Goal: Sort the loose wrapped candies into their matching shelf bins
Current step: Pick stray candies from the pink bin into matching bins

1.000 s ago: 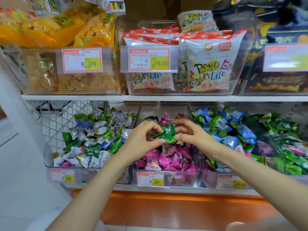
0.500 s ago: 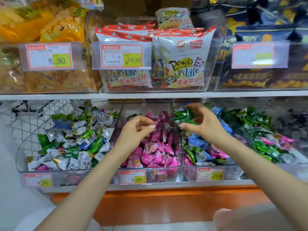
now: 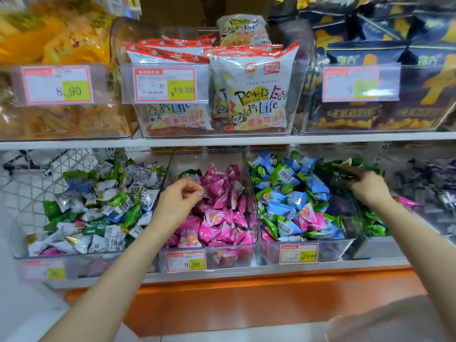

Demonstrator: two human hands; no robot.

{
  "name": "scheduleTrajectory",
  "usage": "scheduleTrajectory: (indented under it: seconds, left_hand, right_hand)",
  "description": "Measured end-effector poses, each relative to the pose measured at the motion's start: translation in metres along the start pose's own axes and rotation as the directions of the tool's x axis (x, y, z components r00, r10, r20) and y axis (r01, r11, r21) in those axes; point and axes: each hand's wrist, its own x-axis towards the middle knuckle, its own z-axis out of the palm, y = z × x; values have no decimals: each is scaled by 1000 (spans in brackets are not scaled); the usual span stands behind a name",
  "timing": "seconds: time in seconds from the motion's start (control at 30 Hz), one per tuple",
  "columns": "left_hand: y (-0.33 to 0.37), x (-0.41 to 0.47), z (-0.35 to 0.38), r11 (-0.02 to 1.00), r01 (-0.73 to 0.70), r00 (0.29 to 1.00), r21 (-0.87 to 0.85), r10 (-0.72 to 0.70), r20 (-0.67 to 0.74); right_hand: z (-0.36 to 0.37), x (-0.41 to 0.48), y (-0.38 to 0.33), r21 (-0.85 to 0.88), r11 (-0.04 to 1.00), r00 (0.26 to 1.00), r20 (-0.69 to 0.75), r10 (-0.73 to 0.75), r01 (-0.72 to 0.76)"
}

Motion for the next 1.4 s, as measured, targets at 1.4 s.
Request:
scheduleTrajectory:
  seconds: [1.4]
  left_hand:
    - [12,66,57,920,-146,989,363,135,56]
  right_hand:
    - [56,-51,-121,304,818,843,78,-532,489]
